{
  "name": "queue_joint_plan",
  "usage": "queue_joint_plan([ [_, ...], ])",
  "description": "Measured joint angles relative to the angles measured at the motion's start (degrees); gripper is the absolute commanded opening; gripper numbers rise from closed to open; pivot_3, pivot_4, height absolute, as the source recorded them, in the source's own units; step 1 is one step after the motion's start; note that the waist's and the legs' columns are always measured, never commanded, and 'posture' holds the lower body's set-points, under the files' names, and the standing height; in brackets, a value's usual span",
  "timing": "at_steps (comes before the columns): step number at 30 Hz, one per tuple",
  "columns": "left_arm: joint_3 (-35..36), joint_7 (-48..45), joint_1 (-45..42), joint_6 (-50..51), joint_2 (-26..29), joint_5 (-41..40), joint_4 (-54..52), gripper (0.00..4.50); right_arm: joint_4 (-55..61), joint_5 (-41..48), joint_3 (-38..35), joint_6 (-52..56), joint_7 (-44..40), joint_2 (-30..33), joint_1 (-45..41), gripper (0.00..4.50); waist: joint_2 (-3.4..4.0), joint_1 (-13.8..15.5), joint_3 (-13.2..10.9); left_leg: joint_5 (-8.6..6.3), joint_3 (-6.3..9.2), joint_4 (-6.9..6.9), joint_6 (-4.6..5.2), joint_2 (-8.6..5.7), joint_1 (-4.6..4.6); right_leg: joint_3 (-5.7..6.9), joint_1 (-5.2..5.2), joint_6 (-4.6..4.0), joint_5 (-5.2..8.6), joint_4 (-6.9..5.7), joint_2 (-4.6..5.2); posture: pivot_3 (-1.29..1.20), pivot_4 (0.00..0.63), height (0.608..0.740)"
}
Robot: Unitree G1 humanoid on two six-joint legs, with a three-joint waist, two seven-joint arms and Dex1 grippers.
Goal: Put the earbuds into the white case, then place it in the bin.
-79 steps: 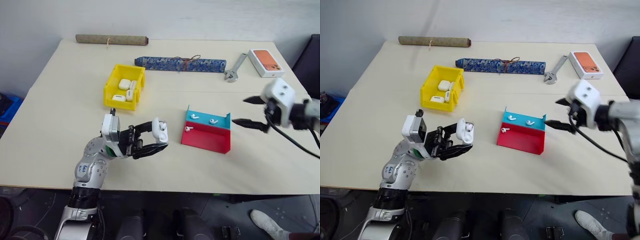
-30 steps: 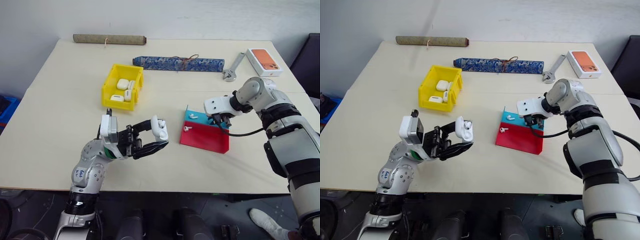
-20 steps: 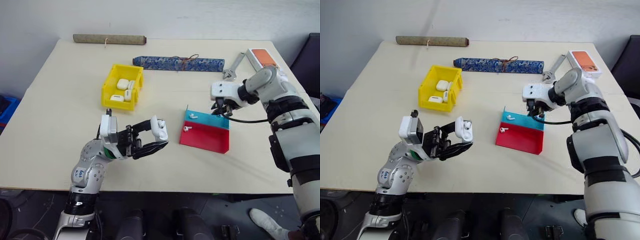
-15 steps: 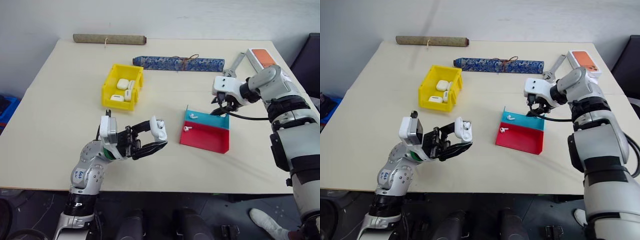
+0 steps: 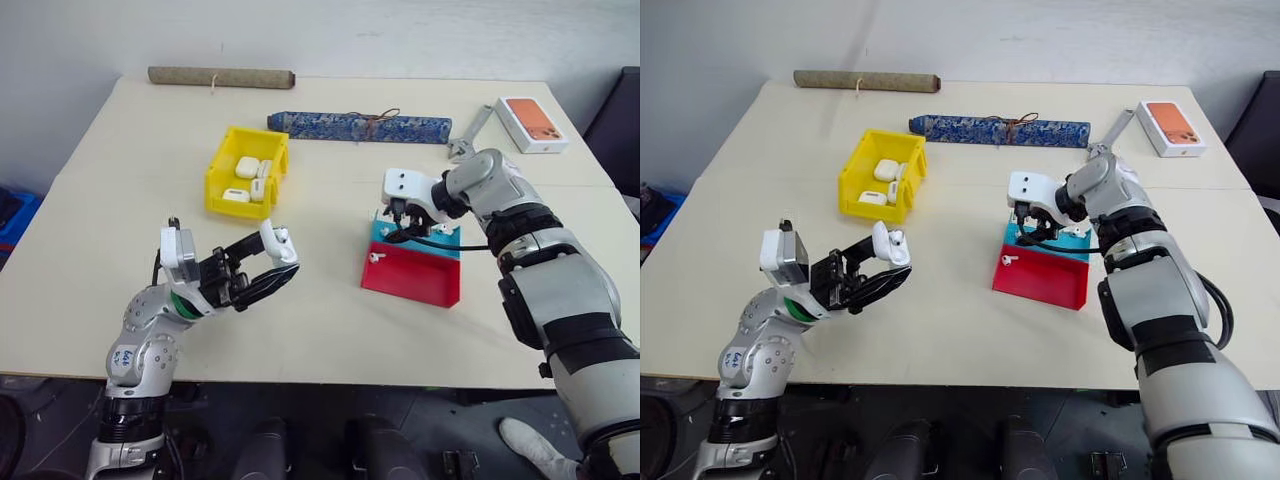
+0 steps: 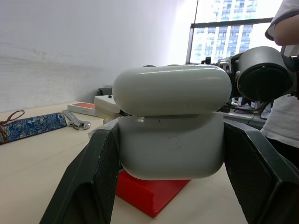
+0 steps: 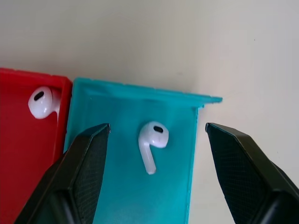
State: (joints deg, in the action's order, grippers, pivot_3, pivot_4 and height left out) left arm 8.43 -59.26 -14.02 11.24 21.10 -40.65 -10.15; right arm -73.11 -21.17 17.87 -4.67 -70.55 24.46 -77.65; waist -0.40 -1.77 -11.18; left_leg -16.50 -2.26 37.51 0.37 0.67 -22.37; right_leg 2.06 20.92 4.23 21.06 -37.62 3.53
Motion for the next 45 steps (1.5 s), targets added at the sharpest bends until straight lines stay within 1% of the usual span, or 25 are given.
queue_joint_plan([
  [8, -0.44, 0.97, 1.03, -0.07, -0.94, 0.05, -0.72, 2.81, -0.33, -1.83, 1.74, 0.26, 0.82, -0.37, 0.0, 3.32, 0.0, -0.09, 0.0, 0.01, -0.01, -0.02, -0.02, 0.0, 0.0, -0.01, 0.07, 0.0, 0.0, -0.07, -0.01, 0.0, 0.15, 0.74],
  [11, -0.52, 0.97, 1.03, -0.16, -1.03, 0.07, -0.75, 2.81, -0.39, -1.76, 1.75, 1.02, 0.72, -0.44, 0.0, 2.74, 0.0, -0.21, 0.0, 0.02, -0.01, -0.03, -0.03, 0.0, 0.0, -0.02, 0.07, 0.0, 0.0, -0.08, -0.01, 0.0, 0.15, 0.74],
  [14, -0.52, 0.98, 1.03, -0.22, -1.03, 0.07, -0.74, 2.81, -0.53, -1.8, 1.83, 1.15, 0.76, -0.48, 0.01, 1.72, 0.0, -0.22, 0.0, 0.02, -0.01, -0.03, -0.03, 0.0, 0.0, -0.02, 0.07, 0.0, 0.0, -0.09, -0.01, 0.0, 0.15, 0.74],
  [26, -0.57, 0.93, 1.02, -0.25, -1.03, 0.07, -0.74, 2.81, -0.56, -1.7, 1.78, 1.21, 0.98, -0.69, 0.13, 1.72, 0.0, -0.22, 0.0, 0.02, -0.01, -0.03, -0.03, 0.0, 0.0, -0.02, 0.08, 0.0, 0.0, -0.1, -0.01, 0.0, 0.15, 0.74],
  [29, -0.61, 0.9, 0.98, -0.25, -1.03, 0.07, -0.74, 2.81, -0.56, -1.44, 1.75, 1.26, 0.73, -0.69, 0.28, 1.13, 0.0, -0.23, 0.0, 0.02, -0.01, -0.03, -0.03, 0.0, 0.01, -0.02, 0.07, 0.0, 0.0, -0.09, -0.01, 0.0, 0.15, 0.74],
  [30, -0.64, 0.89, 0.98, -0.25, -1.03, 0.08, -0.74, 2.81, -0.56, -1.3, 1.75, 1.26, 0.72, -0.69, 0.37, 0.76, 0.0, -0.23, 0.0, 0.02, -0.01, -0.02, -0.03, 0.0, 0.01, -0.02, 0.07, 0.0, 0.0, -0.1, 0.0, 0.0, 0.15, 0.74],
  [40, -0.69, 0.8, 0.9, -0.25, -1.01, 0.07, -0.74, 2.81, -0.57, -1.08, 1.62, 1.45, 2.09, -0.86, 0.45, 0.76, 0.0, -0.24, 0.0, 0.02, -0.01, -0.01, -0.04, 0.0, 0.01, -0.03, 0.08, 0.0, 0.0, -0.09, -0.01, 0.0, 0.15, 0.74],
  [42, -0.69, 0.8, 0.9, -0.25, -1.01, 0.08, -0.74, 2.81, -0.57, -1.05, 1.61, 1.44, 2.03, -0.86, 0.45, 0.55, 0.0, -0.24, 0.0, 0.02, -0.01, -0.01, -0.04, 0.0, 0.01, -0.03, 0.08, 0.0, 0.0, -0.09, -0.01, 0.0, 0.15, 0.74],
  [45, -0.7, 0.78, 0.89, -0.25, -1.01, 0.08, -0.74, 2.81, -0.57, -0.92, 1.47, 1.26, 1.94, -0.86, 0.51, 0.49, 0.0, -0.24, 0.0, 0.02, -0.01, -0.02, -0.04, 0.0, 0.01, -0.03, 0.08, 0.0, 0.0, -0.09, -0.01, 0.0, 0.15, 0.74],
])
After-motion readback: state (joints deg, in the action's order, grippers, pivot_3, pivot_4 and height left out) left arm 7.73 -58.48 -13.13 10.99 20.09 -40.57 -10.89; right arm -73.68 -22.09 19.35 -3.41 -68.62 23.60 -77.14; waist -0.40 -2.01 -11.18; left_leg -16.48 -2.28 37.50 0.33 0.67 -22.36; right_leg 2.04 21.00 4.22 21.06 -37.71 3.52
